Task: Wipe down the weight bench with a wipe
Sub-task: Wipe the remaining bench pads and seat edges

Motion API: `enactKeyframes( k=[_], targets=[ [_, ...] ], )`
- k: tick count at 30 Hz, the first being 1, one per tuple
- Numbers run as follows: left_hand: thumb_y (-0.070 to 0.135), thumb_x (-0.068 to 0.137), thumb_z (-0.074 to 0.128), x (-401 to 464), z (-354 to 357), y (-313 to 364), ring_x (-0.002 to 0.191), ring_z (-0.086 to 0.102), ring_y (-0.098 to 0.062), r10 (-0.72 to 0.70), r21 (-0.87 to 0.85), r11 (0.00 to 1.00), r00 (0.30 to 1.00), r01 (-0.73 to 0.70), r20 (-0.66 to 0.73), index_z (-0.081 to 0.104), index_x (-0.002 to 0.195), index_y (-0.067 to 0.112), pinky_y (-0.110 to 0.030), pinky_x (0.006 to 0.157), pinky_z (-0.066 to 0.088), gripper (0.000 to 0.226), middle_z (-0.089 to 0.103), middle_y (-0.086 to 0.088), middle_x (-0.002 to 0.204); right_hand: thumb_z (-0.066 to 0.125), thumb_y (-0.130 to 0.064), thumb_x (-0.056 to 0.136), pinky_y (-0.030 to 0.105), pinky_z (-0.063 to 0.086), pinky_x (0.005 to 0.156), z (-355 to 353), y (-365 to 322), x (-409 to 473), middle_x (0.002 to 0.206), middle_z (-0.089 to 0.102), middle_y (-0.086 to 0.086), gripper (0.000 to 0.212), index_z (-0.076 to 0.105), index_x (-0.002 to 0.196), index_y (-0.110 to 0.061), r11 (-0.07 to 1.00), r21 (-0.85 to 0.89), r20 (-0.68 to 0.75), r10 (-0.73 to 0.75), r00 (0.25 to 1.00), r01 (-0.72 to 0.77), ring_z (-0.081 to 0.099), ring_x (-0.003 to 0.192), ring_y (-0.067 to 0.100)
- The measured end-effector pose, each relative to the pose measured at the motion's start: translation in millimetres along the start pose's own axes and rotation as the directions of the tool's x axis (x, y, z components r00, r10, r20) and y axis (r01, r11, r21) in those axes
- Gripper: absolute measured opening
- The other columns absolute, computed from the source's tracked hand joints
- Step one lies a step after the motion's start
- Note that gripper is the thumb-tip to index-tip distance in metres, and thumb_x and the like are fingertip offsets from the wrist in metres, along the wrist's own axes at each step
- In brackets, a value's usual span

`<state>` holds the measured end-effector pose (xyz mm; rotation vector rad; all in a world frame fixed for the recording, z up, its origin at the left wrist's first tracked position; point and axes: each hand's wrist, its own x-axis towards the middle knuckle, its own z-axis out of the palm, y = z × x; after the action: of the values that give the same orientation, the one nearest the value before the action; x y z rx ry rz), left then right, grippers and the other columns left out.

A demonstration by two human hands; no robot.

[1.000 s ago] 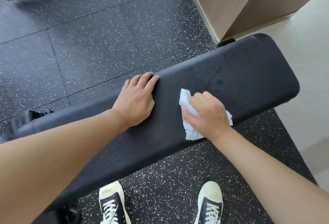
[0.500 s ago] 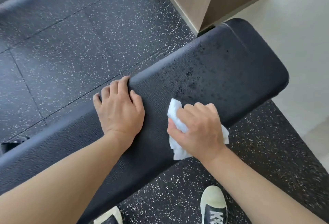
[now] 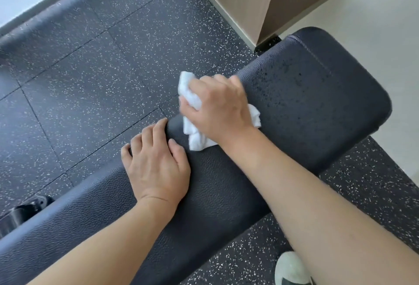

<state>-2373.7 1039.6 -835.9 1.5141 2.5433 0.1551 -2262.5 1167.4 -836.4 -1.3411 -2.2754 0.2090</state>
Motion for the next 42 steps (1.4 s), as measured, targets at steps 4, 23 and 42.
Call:
enactKeyframes(
  k=[4,23,42],
  targets=[
    [0.038,0.097,0.032,0.4,-0.4,-0.6,0.125,0.050,-0.032,0.001,0.010,1.000,1.000,-0.001,0.011,0.049,0.146,0.024,-0.056,0.116,0.030,0.053,0.058,-0.002,0.138,0.058,-0.039,0.089,0.036,0.029,0.064,-29.0,71.6,0.6,0.064,0.054,0.004,0.026,0.052,0.073,-0.020,0.987,-0.084,-0.138,0.128,0.982,-0.140,0.054,0.063,0.032],
    [0.038,0.095,0.029,0.7,-3.6,3.5,0.127,0.048,-0.032,-0.031,0.024,0.999,0.999,0.030,0.042,0.048,0.146,0.024,-0.054,0.116,0.028,0.056,0.057,-0.004,0.140,0.071,-0.033,0.086,0.039,0.038,0.058,-7.8,-11.3,-20.7,0.067,0.053,0.002,0.020,0.063,0.085,-0.015,0.992,0.130,-0.015,0.001,1.000,0.001,0.049,0.067,0.028],
    [0.037,0.095,0.032,-0.1,-7.5,8.3,0.123,0.048,-0.036,-0.036,-0.006,0.999,0.999,0.036,0.028,0.049,0.143,0.021,-0.057,0.114,0.028,0.054,0.058,-0.008,0.135,0.070,-0.037,0.084,0.041,0.040,0.063,-8.9,1.6,3.6,0.078,0.065,0.007,0.024,0.069,0.090,-0.014,0.979,-0.019,-0.011,0.204,0.979,-0.204,0.059,0.076,0.033]
  ],
)
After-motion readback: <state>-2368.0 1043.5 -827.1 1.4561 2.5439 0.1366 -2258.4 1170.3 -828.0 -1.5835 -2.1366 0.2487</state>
